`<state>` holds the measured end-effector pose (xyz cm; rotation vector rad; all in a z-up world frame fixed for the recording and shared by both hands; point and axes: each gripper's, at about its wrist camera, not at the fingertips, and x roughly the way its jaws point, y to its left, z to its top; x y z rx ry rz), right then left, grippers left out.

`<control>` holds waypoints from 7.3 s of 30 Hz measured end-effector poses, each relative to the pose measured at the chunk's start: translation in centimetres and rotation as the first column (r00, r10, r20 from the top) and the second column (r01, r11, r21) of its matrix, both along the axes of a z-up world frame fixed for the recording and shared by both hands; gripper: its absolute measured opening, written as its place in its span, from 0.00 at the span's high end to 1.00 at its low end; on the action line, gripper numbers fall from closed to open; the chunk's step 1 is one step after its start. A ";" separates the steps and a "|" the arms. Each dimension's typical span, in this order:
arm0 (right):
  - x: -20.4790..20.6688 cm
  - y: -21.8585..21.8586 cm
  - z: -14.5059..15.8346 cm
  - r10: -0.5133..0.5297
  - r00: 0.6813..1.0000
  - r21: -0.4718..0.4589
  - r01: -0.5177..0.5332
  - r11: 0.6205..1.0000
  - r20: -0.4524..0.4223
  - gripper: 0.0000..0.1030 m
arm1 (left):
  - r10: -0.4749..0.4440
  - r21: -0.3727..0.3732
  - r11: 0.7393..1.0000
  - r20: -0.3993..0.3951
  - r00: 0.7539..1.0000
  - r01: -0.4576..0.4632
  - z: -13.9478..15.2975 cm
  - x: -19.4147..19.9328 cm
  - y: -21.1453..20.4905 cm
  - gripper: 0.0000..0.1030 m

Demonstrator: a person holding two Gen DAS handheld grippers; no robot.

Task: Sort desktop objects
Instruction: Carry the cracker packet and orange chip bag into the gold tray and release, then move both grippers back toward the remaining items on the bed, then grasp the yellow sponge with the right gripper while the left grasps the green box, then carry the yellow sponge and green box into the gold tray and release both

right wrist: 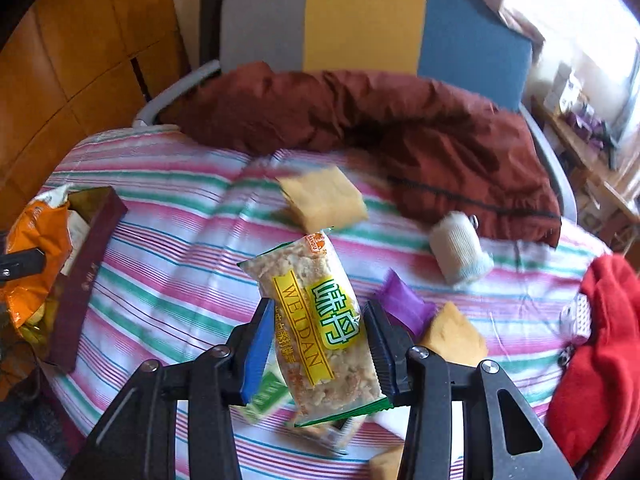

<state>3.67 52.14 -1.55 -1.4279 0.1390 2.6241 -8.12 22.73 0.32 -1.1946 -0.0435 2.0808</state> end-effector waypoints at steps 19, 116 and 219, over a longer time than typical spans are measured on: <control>-4.1 -21.1 4.0 0.300 0.941 -0.181 -0.326 0.928 -0.158 0.56 | 0.353 -0.050 0.934 -0.023 0.935 -0.354 -2.1 2.6 -21.8 0.42; 12.8 6.7 -4.9 -0.673 0.710 -0.245 0.703 0.667 0.207 0.04 | -0.154 -0.181 0.975 -0.140 0.978 0.127 -2.0 9.7 -0.9 0.30; 7.3 -2.8 -0.5 -0.258 0.963 -0.142 0.245 0.959 -0.081 0.47 | 0.046 -0.113 0.991 -0.241 0.969 -0.075 0.2 6.3 -2.6 0.67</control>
